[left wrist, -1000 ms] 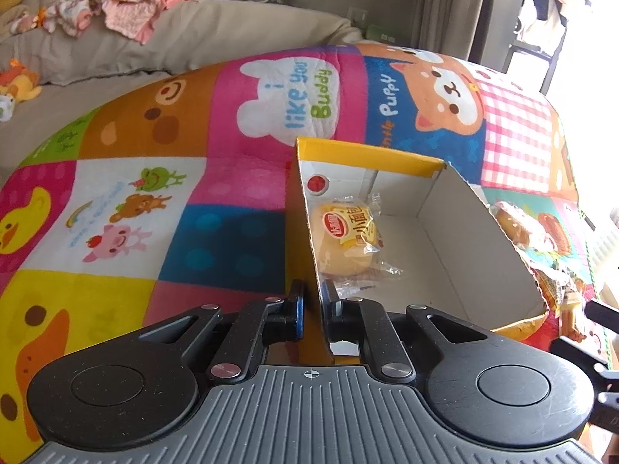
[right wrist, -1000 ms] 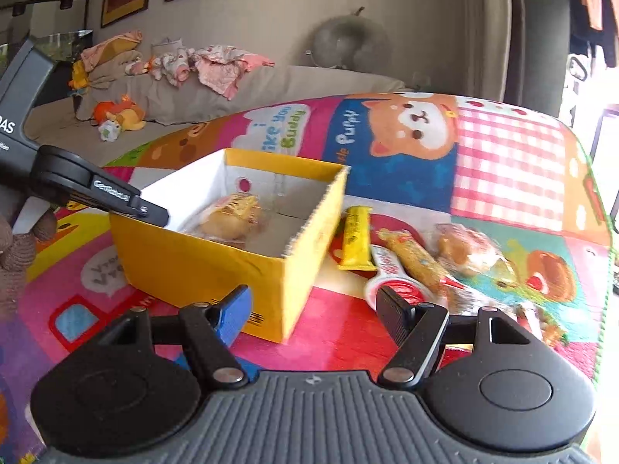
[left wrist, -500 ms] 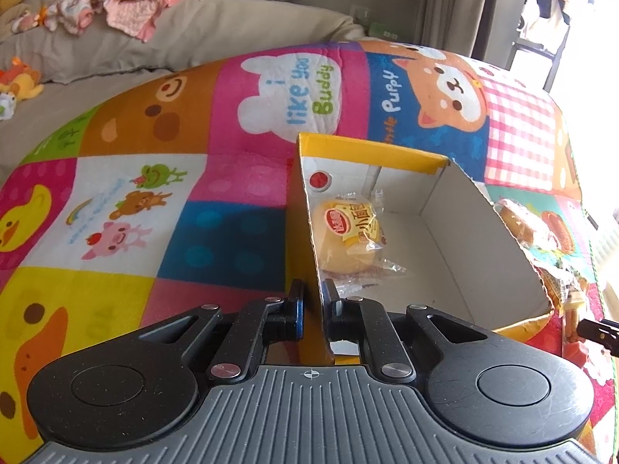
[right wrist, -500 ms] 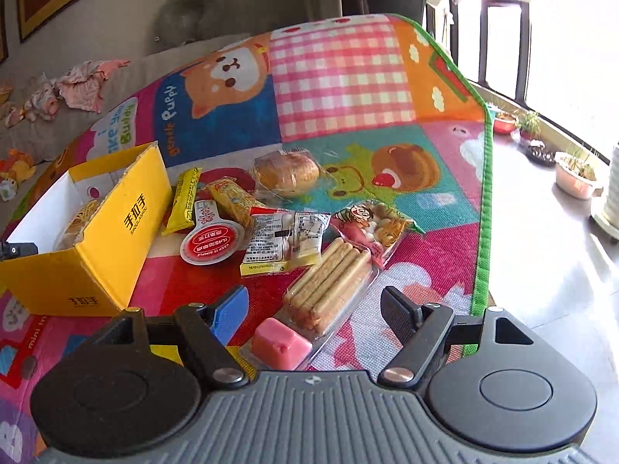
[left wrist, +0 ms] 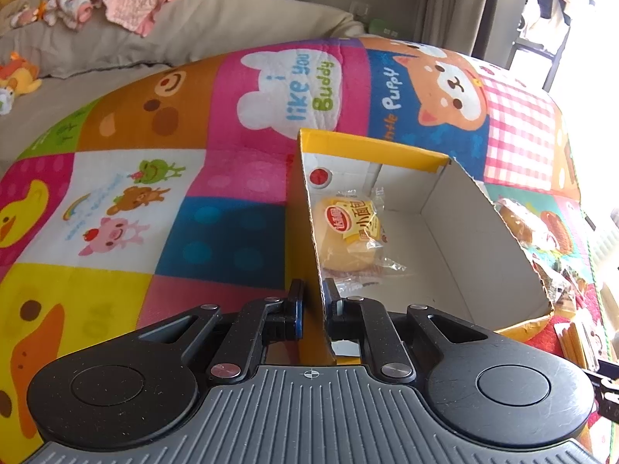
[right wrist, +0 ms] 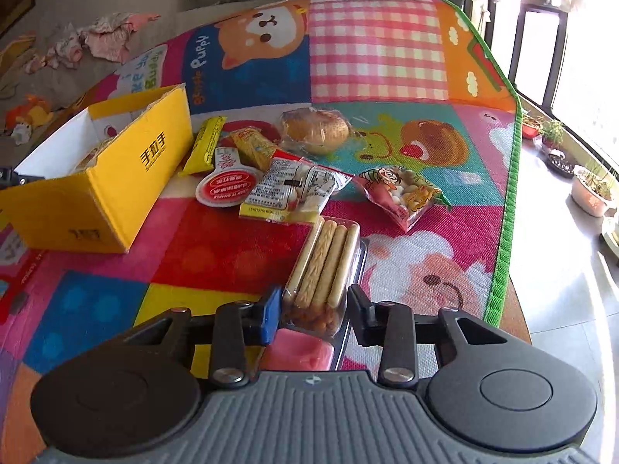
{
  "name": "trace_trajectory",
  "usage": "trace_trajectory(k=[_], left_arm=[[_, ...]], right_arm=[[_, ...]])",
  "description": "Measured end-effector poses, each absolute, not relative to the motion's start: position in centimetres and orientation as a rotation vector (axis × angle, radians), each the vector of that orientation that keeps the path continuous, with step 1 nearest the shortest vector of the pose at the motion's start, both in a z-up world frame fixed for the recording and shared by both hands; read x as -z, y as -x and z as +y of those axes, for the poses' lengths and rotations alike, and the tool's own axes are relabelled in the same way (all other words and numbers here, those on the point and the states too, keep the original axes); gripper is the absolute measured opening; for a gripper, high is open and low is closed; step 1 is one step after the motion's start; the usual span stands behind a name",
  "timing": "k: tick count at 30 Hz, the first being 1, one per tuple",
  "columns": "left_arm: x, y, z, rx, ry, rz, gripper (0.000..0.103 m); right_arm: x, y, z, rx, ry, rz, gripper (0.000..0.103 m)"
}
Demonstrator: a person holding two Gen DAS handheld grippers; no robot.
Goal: Organize objects
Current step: 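Grasp the biscuit stick tray with the right tool and drop it into the box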
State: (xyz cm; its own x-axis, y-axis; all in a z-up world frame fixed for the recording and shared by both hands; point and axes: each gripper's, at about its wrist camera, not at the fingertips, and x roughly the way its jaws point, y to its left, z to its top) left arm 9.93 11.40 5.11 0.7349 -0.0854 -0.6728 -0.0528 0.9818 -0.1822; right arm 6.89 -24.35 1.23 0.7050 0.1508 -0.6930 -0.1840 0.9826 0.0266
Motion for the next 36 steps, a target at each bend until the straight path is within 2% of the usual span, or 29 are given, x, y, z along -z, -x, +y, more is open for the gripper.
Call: trace_trajectory(k=[6, 15, 19, 25, 30, 34, 36], left_arm=[[-5.1, -9.9, 11.4, 0.016, 0.195, 0.747, 0.012], [-4.9, -10.1, 11.6, 0.017, 0.207, 0.756, 0.012], [-4.8, -10.3, 11.5, 0.012, 0.213, 0.760, 0.012], [-4.7, -10.4, 11.5, 0.010, 0.214, 0.762, 0.012], [-4.6, -10.6, 11.5, 0.006, 0.213, 0.770, 0.012], [-4.6, -10.7, 11.5, 0.002, 0.216, 0.780, 0.012], [-4.6, -10.7, 11.5, 0.003, 0.216, 0.778, 0.012]], right_arm=[[-1.5, -4.2, -23.1, -0.247, 0.127, 0.769, 0.034], [-2.5, -4.5, -23.5, -0.318, 0.036, 0.818, 0.034], [-5.5, -4.1, -24.1, -0.364, -0.039, 0.787, 0.033], [-12.5, -4.8, -23.0, -0.463, -0.117, 0.641, 0.033], [-17.5, -6.7, -19.2, -0.552, -0.124, 0.511, 0.033], [-19.4, -9.7, -15.1, -0.546, -0.110, 0.459, 0.033], [-19.2, -11.3, -13.8, -0.537, -0.110, 0.477, 0.040]])
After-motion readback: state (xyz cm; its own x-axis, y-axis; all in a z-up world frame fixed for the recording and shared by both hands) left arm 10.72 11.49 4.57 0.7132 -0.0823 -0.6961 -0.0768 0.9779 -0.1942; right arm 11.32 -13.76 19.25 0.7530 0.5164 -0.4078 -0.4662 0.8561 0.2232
